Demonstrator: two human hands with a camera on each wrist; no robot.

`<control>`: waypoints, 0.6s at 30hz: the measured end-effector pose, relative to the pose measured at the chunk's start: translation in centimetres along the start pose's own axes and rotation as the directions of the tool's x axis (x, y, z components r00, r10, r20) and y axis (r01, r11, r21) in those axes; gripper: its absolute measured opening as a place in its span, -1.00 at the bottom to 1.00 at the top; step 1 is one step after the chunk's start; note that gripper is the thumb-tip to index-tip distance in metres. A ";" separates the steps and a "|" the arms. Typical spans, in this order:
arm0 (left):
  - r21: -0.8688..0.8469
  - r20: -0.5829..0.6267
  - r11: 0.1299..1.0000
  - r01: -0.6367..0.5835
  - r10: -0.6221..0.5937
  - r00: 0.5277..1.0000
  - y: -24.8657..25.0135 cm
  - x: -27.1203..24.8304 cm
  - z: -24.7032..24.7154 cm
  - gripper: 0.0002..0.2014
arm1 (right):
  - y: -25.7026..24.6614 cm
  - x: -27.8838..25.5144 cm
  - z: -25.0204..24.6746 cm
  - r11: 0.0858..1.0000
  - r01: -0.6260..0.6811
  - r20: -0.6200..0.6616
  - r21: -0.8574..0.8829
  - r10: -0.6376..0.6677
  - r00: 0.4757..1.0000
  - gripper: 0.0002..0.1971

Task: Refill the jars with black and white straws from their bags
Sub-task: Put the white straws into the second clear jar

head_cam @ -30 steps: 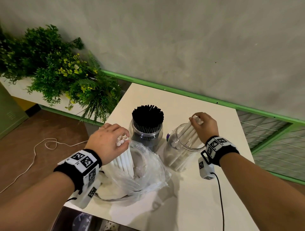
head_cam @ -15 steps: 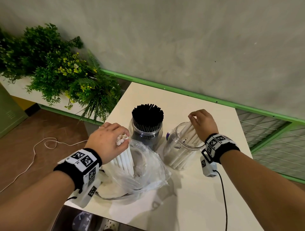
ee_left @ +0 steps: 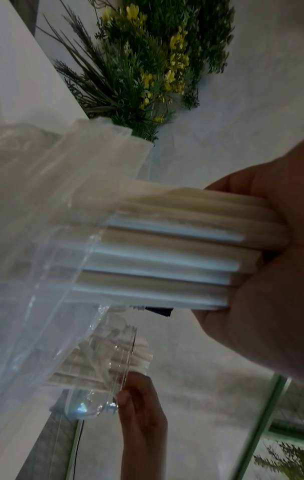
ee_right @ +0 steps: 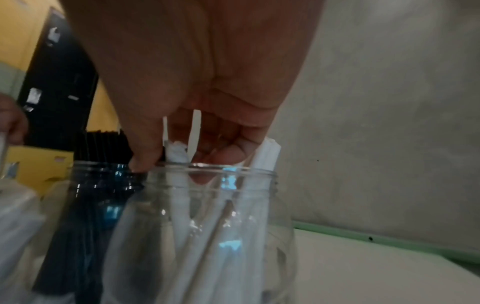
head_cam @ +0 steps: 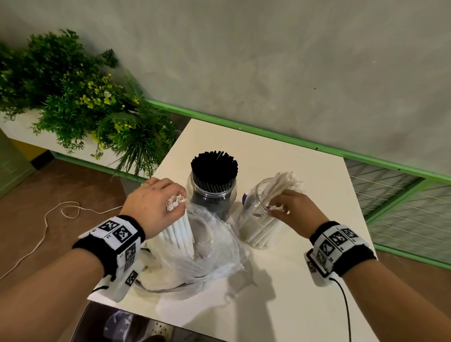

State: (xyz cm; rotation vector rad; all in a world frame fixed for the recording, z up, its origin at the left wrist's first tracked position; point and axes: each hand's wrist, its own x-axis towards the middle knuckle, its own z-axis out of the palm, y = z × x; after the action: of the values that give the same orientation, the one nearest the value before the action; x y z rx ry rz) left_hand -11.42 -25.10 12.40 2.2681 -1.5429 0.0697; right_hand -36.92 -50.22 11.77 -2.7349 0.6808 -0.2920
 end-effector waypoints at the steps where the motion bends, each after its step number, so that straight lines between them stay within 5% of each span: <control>1: -0.002 0.001 1.000 0.001 -0.001 1.000 0.0 0.0 0.0 -0.64 | -0.2 0.2 -0.2 0.999 -0.017 0.000 0.043 0.017 1.000 -0.87; 7: -0.004 -0.009 1.000 0.012 -0.012 1.000 -0.1 -0.1 0.0 -0.65 | -0.2 4.0 -3.0 0.996 -0.071 -0.199 -0.052 0.060 0.978 -0.89; 14: 0.007 -0.021 1.000 0.015 -0.015 1.000 -0.1 -0.4 0.0 -0.67 | 2.7 5.6 -2.6 0.966 -0.250 -0.249 -0.072 0.225 0.942 -0.82; 18: 0.016 -0.023 1.000 0.018 -0.017 1.000 -0.3 -0.5 0.1 -0.68 | 2.4 3.8 -1.1 0.983 -0.169 -0.390 -0.070 0.129 0.912 -0.74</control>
State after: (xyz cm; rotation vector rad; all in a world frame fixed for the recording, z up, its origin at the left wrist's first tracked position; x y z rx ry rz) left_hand -11.36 -24.61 12.14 2.2856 -1.5163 0.1033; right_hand -34.92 -54.38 12.44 -2.7237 1.0272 -0.7921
